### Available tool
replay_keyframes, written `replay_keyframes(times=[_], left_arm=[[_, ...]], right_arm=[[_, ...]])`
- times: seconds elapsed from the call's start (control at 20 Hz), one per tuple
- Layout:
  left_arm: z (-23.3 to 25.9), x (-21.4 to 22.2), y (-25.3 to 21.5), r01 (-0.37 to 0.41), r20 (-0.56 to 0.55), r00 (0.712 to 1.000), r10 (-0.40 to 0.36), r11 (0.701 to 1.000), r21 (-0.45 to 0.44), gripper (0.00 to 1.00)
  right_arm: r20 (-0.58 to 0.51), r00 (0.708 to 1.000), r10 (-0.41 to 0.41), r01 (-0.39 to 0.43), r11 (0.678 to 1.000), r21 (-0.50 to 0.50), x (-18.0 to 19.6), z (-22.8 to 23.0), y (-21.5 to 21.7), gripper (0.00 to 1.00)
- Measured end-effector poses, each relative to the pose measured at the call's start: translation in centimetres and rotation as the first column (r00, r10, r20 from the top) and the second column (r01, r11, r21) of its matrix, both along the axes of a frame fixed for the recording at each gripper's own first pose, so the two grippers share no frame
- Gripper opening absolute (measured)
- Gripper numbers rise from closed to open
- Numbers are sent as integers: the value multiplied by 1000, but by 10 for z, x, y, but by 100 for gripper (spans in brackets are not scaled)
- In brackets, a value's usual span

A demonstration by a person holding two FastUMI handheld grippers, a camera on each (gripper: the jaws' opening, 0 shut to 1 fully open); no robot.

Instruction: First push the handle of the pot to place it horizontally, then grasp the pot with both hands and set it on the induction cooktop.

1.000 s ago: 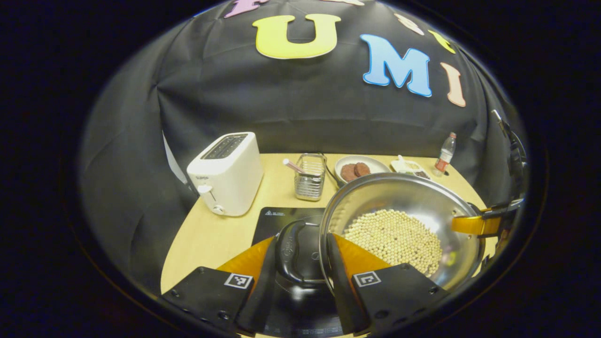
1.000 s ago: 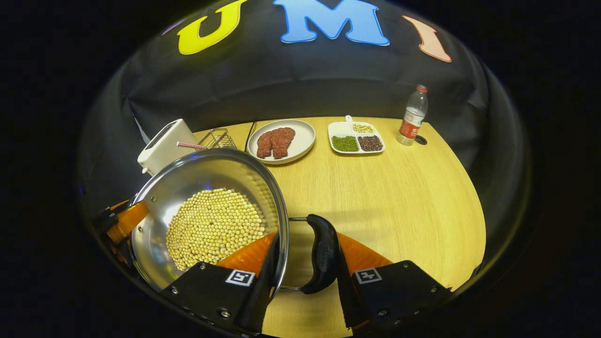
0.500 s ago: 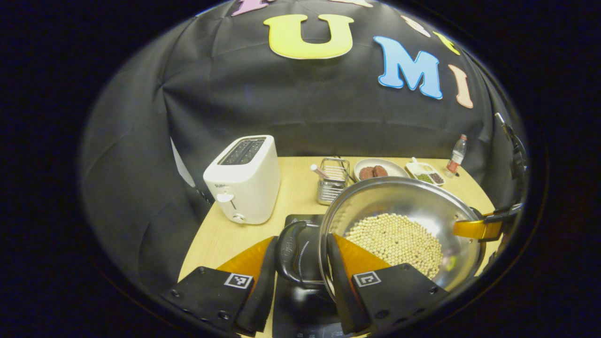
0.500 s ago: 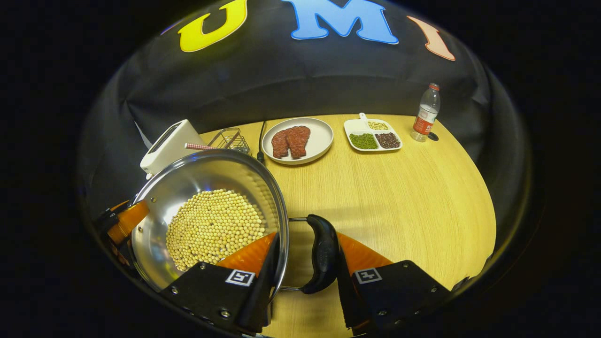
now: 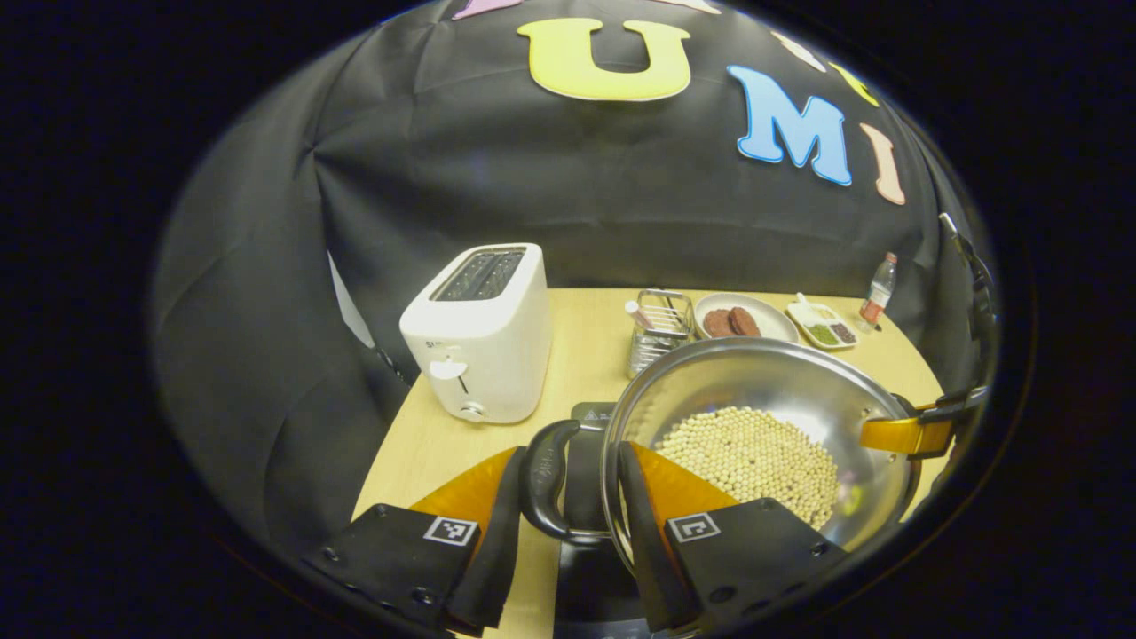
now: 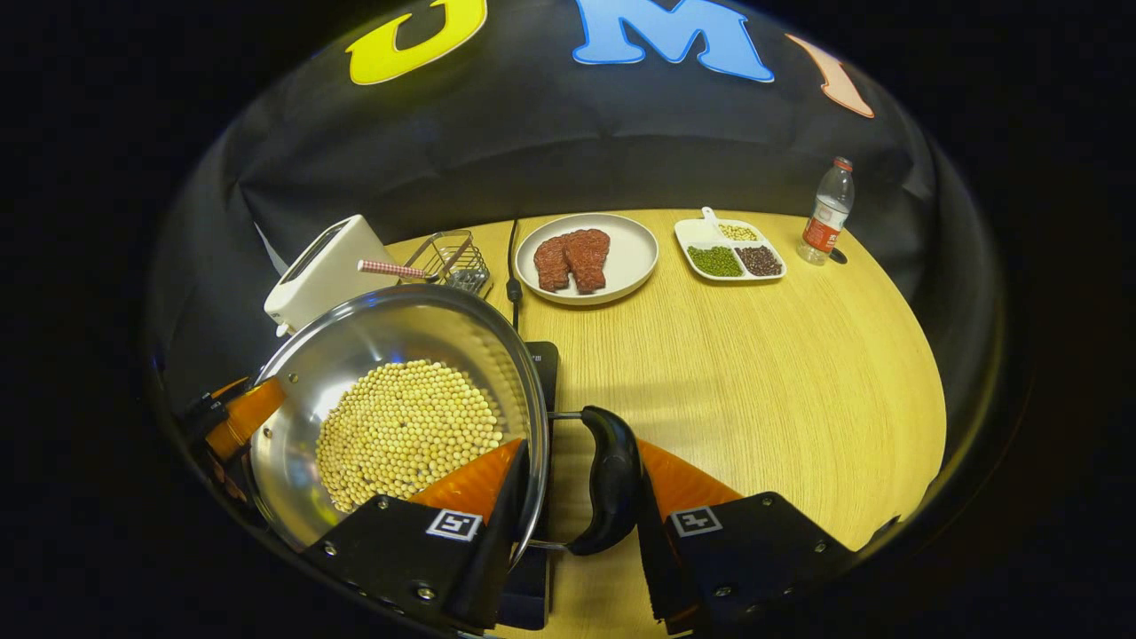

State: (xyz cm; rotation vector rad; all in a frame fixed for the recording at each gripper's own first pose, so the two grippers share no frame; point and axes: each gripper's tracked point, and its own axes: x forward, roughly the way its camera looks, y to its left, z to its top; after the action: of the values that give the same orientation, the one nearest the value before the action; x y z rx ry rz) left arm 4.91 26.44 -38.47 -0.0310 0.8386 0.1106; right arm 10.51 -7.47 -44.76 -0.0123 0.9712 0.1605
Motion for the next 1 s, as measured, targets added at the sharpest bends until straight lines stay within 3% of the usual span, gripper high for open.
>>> replay_keyframes(times=[0.3, 0.35, 1.0], left_arm=[[-7, 5, 9, -2, 3, 1000, 2, 1000, -9, 60], [-11, 5, 10, -1, 0, 1000, 1, 1000, -13, 64], [-32, 1, 16, -16, -13, 1000, 16, 998, -61, 64]], right_arm=[[10, 1000, 3, -2, 1000, -20, -3, -1, 1, 63], [7, 1000, 3, -3, 1000, -21, -3, -1, 1, 63], [6, 1000, 22, -22, 999, -37, -7, 4, 1, 63]])
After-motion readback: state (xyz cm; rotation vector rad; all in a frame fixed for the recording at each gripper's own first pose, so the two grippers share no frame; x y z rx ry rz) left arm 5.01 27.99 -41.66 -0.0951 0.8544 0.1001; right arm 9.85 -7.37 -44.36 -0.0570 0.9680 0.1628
